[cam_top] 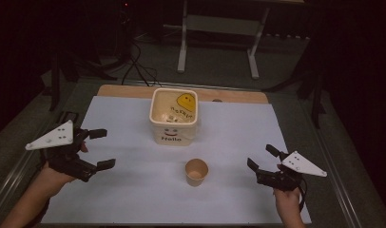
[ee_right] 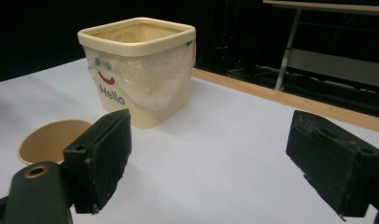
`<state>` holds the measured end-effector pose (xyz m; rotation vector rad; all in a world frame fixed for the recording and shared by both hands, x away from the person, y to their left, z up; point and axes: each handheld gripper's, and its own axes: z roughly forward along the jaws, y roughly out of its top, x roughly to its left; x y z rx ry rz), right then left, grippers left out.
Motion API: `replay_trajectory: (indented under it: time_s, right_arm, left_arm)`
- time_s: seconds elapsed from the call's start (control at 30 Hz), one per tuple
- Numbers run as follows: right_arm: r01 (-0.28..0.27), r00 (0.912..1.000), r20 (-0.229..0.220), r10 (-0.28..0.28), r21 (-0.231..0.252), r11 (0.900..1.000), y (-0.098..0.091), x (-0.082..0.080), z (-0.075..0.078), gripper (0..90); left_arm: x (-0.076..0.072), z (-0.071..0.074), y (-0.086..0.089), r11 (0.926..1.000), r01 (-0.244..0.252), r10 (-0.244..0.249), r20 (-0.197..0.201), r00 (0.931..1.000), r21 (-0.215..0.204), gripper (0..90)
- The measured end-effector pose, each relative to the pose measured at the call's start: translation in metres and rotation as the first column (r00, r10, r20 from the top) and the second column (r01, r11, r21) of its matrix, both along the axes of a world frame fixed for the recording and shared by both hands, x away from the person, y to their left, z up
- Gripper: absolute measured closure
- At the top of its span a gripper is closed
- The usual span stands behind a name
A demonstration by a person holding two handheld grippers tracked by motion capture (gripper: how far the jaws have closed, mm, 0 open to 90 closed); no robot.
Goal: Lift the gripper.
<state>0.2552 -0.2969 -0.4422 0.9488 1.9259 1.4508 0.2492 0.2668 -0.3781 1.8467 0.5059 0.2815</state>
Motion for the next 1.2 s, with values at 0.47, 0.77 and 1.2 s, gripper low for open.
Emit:
replay_trajectory:
  time_s: [0.47,0.77,1.2]
  right_arm:
    - [-0.012,0.9999,-0.002,0.012,0.006,0.9999,0.000,0.000,0.001,14.0]
    - [-0.017,0.9998,-0.005,0.017,0.009,0.9998,0.000,0.000,0.000,14.0]
    - [-0.024,0.9996,-0.014,0.024,0.005,0.9997,0.000,0.001,-0.001,14.0]
  left_arm:
    - [0.015,0.008,-0.058,0.9827,0.157,-0.154,-0.032,0.9875,0.099,2.6]
    - [0.019,0.006,-0.088,0.9659,0.220,-0.217,-0.034,0.9756,0.137,3.3]
    - [0.023,-0.001,-0.127,0.9217,0.328,-0.323,-0.058,0.9444,0.206,6.4]
